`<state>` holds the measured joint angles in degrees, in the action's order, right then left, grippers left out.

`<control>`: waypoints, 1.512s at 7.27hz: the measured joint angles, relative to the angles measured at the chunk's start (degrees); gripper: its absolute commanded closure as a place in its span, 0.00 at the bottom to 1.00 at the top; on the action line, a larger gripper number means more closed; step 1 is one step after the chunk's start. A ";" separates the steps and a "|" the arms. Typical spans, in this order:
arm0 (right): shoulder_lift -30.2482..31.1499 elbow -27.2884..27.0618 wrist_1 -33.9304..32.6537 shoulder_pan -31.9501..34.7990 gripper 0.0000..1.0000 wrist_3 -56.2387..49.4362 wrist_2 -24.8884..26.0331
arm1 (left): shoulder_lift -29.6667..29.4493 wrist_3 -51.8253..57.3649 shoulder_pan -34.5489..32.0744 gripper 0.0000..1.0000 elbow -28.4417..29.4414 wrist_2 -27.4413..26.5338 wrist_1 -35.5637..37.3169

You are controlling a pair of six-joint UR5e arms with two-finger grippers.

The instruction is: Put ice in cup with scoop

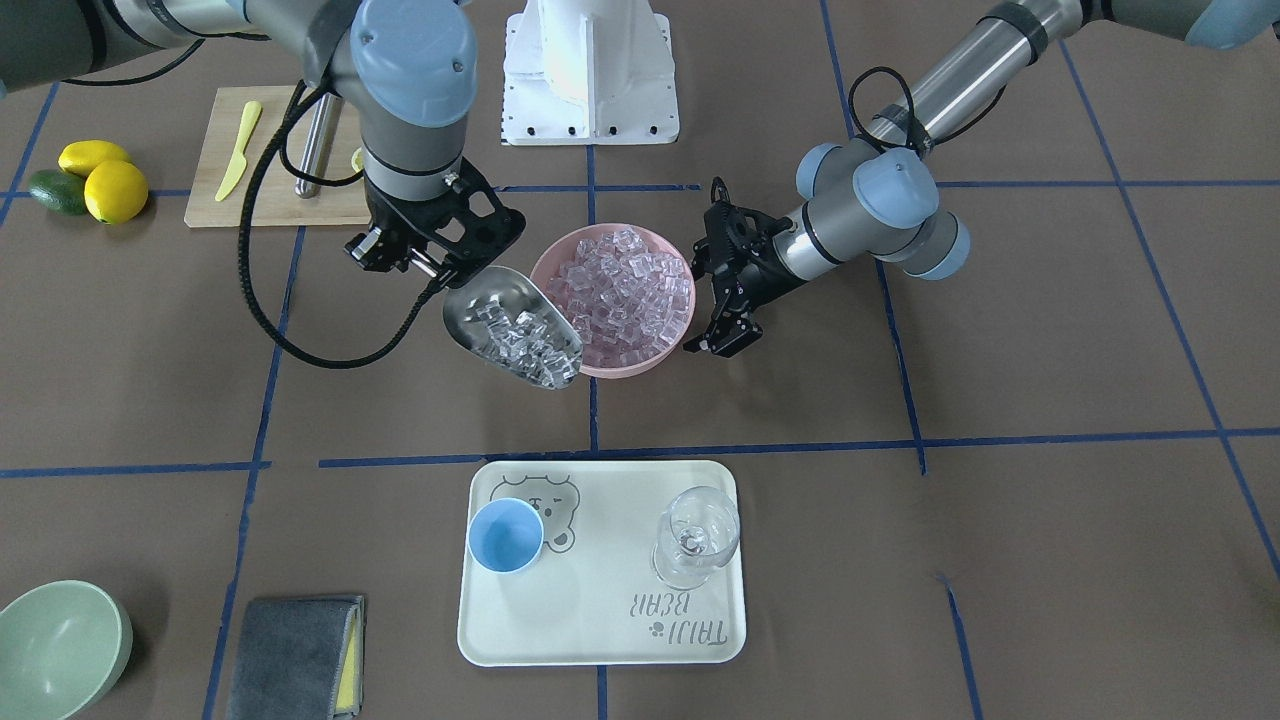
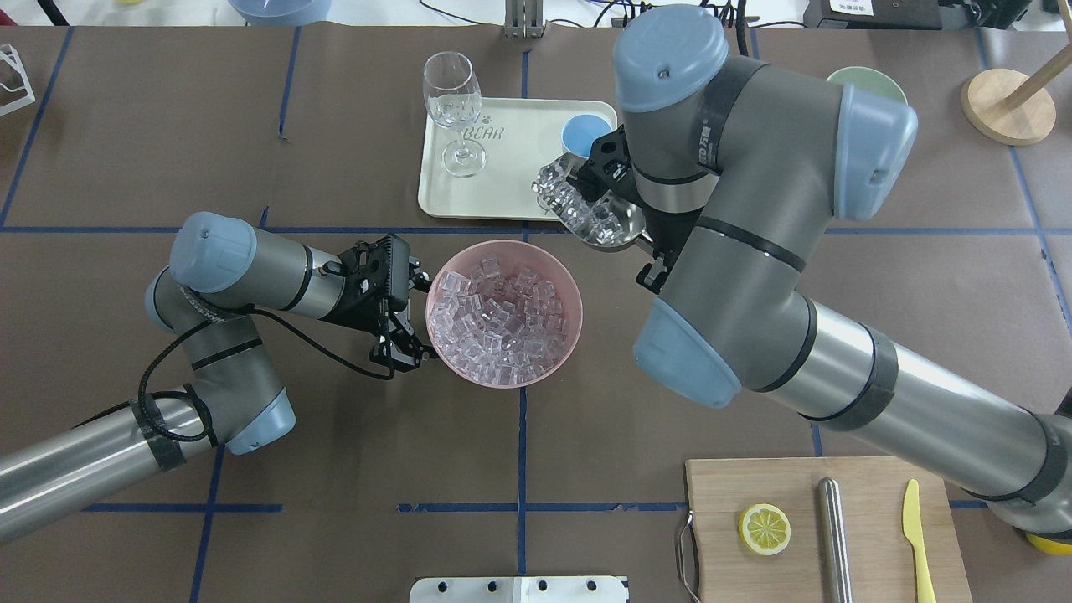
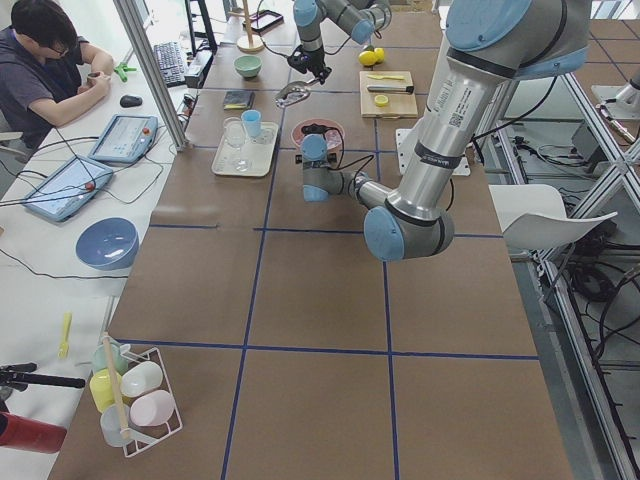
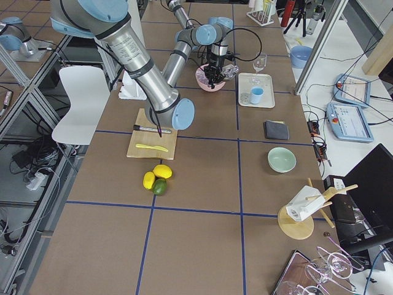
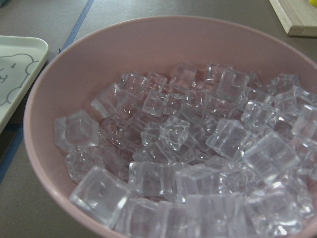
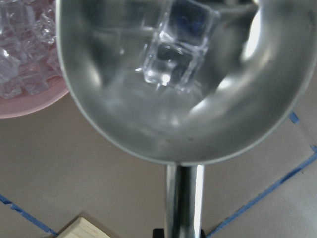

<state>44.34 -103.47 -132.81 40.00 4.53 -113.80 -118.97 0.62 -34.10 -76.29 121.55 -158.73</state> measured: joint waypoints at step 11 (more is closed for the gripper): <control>-19.17 33.18 -12.03 7.55 1.00 -15.57 9.89 | -0.10 -0.19 0.02 0.00 -0.06 0.00 -0.02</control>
<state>25.18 -70.29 -144.84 47.54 -11.04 -103.92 -119.08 0.43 -34.08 -76.35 121.55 -158.75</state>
